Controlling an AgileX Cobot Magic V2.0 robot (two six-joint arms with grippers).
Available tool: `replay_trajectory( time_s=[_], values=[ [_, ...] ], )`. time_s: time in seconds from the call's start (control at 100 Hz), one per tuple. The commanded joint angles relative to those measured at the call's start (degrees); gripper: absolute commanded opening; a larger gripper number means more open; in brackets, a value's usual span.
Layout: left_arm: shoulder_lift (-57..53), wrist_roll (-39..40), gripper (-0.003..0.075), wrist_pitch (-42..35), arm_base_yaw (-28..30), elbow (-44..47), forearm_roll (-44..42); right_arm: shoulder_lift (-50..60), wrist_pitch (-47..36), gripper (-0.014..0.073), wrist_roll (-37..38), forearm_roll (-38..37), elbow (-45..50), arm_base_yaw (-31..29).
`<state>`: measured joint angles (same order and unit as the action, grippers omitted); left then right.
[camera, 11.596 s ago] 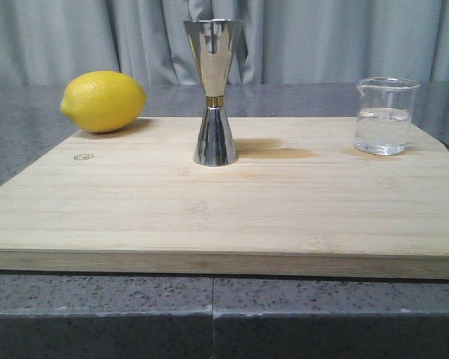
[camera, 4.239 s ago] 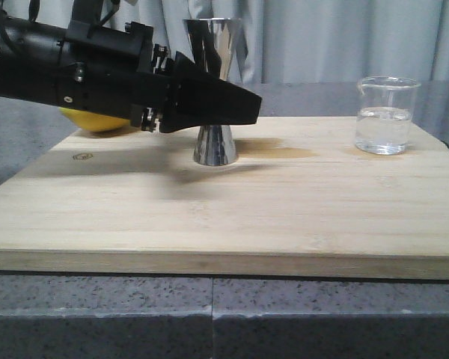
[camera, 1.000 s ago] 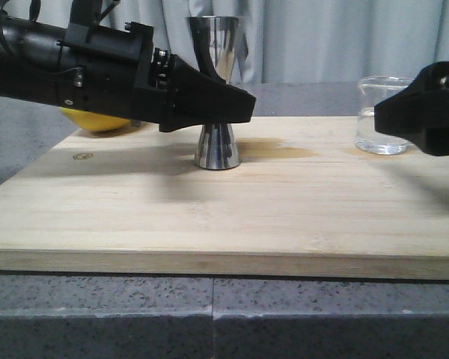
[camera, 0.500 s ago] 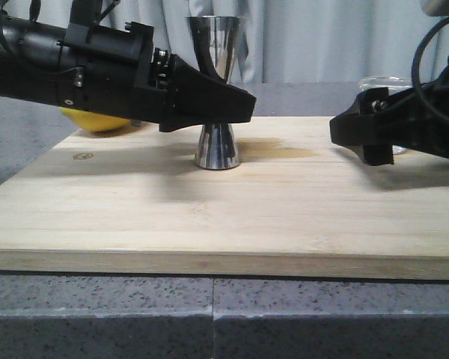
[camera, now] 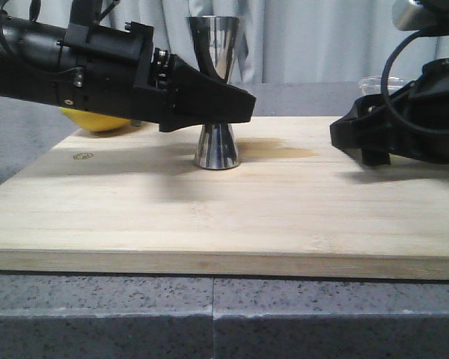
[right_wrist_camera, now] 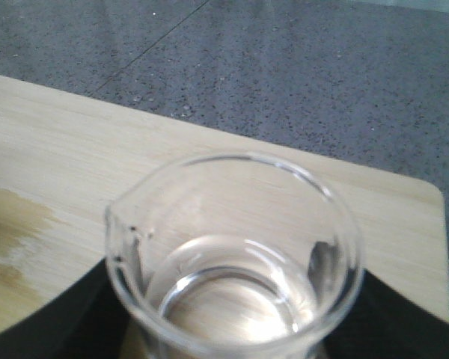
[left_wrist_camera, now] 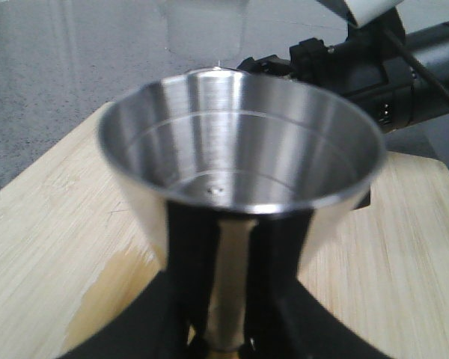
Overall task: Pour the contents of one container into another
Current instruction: 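Reach the right gripper to the glass beaker and grasp it, then lift the beaker with the right gripper over the jigger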
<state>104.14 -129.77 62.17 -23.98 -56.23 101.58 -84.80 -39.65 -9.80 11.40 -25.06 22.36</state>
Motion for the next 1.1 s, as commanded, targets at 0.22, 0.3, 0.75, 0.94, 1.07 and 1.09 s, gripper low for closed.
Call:
replay_trajectory(
  time_s=[0.22,0.3,0.75,0.94,1.07,1.09],
  values=[
    [-2.4,0.0,0.0135,4.1,-0.3,-1.6,4.5,1.3,-4.4,0.0275,0.0,-0.9,-1.5,-0.3],
    [-2.4,0.0,0.0135,4.1,-0.3,-1.6,4.5,1.3,-4.4,0.0269,0.0,-1.0,-1.5,-0.3],
    [-2.4,0.0,0.0135,4.1,-0.3,-1.6,4.5,5.4,5.3,0.0269,-0.2,-6.0,-8.0,-0.3],
    [-2.4,0.0,0.0135,4.1,-0.3,-1.6,4.5,5.4,14.8,0.0269,-0.2,-10.5,-15.2,-0.3],
    [-2.4,0.0,0.0135,4.1,-0.3,-1.6,4.5,5.4,22.3,0.0269,-0.2,-13.4,-20.4,-0.3],
    [-2.4,0.0,0.0135,4.1,-0.3,-1.6,4.5,5.4,23.5,0.0269,-0.2,-13.7,-21.3,-0.3]
  ],
)
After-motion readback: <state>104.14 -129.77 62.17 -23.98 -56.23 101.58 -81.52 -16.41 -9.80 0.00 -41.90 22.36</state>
